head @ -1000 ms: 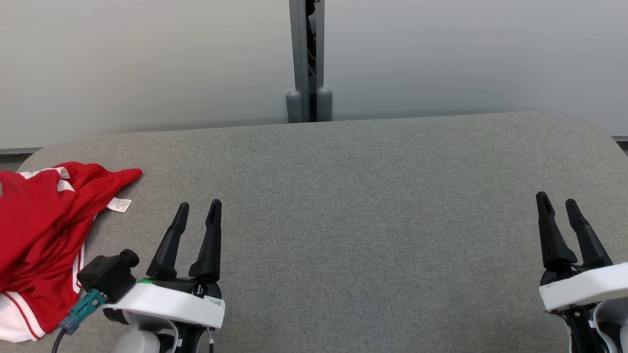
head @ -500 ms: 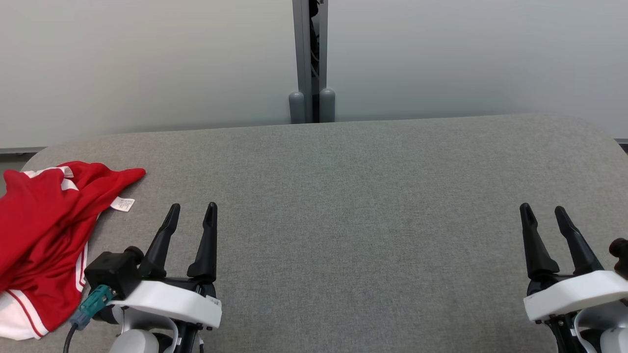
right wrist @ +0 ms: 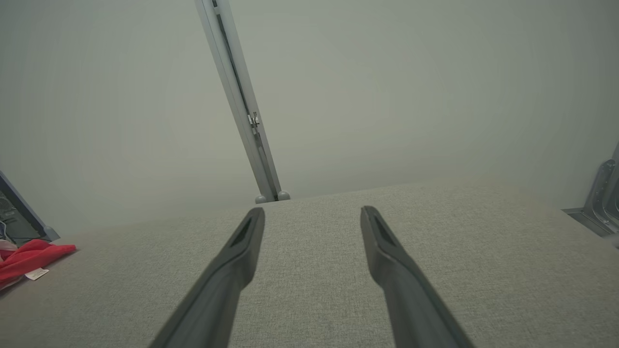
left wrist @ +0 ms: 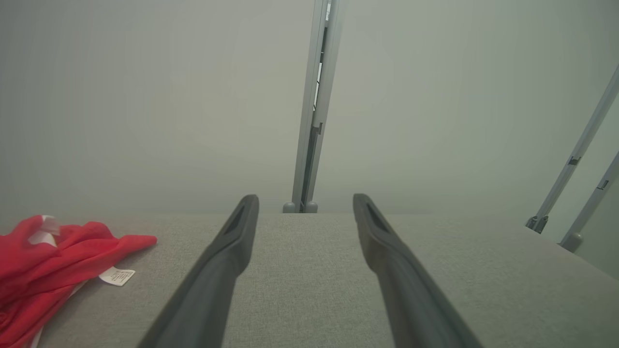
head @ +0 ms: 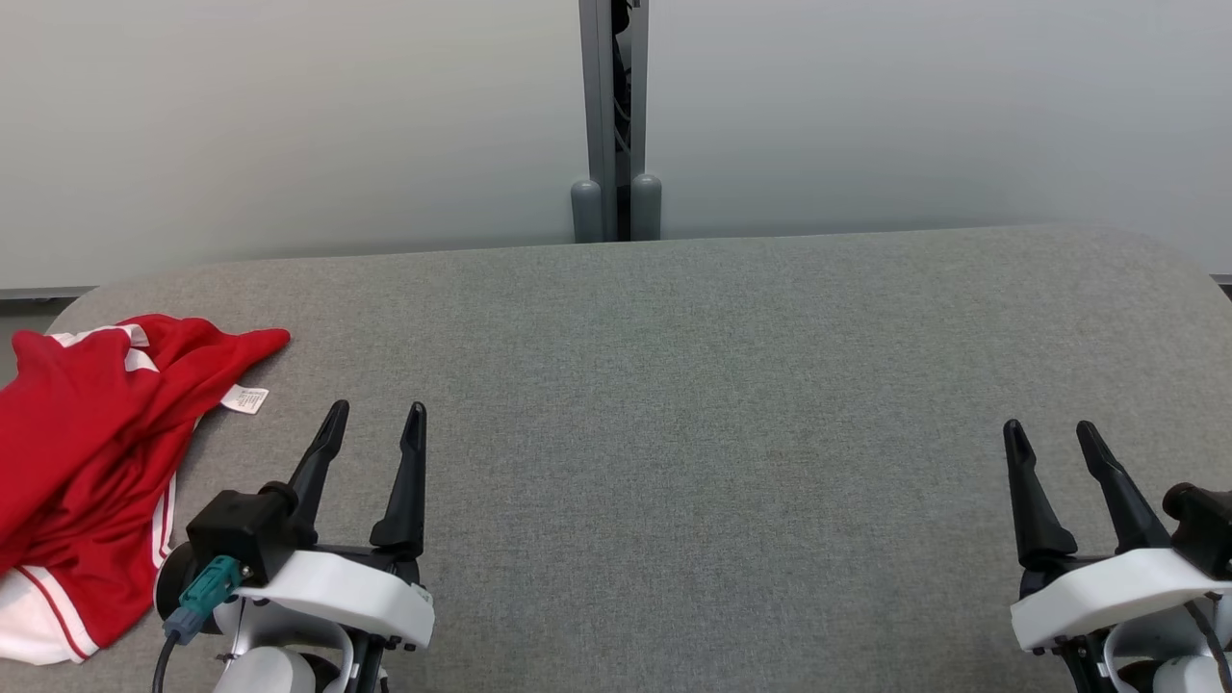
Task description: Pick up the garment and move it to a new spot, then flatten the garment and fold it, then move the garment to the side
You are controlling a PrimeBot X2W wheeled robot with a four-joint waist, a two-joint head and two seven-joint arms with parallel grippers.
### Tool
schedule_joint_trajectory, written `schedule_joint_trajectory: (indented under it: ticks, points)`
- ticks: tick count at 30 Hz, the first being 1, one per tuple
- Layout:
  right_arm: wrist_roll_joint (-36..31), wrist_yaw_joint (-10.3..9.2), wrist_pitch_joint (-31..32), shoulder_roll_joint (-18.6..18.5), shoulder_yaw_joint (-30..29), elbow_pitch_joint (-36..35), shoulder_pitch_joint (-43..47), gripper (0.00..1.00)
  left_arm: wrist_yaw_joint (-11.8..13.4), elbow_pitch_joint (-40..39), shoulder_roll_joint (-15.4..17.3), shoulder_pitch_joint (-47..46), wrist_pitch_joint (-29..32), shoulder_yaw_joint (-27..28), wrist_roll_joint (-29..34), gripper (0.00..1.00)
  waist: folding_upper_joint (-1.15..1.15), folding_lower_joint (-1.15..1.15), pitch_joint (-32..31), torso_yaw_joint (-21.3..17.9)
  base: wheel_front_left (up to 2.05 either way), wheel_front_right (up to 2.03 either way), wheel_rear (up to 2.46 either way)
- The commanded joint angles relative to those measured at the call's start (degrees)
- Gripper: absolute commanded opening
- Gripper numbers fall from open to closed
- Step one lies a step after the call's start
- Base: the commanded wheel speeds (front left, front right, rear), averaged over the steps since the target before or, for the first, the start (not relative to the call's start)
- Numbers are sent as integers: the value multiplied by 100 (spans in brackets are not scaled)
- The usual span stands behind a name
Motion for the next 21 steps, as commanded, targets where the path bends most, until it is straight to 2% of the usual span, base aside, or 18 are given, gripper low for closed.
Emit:
schedule_joint_trajectory:
  ticks: [1, 21]
  points:
    - [-131, 10, -69, -19, 4, -21, -16, 100, 42, -44, 51, -84, 18, 36, 134, 100, 0, 0, -1, -1, 0, 0, 0]
    - [-762, 11, -59, 65, -41, -56, 114, 100, 274, 40, 47, -22, 280, 47, 856, 100, 0, 0, 8, 11, 0, 0, 0]
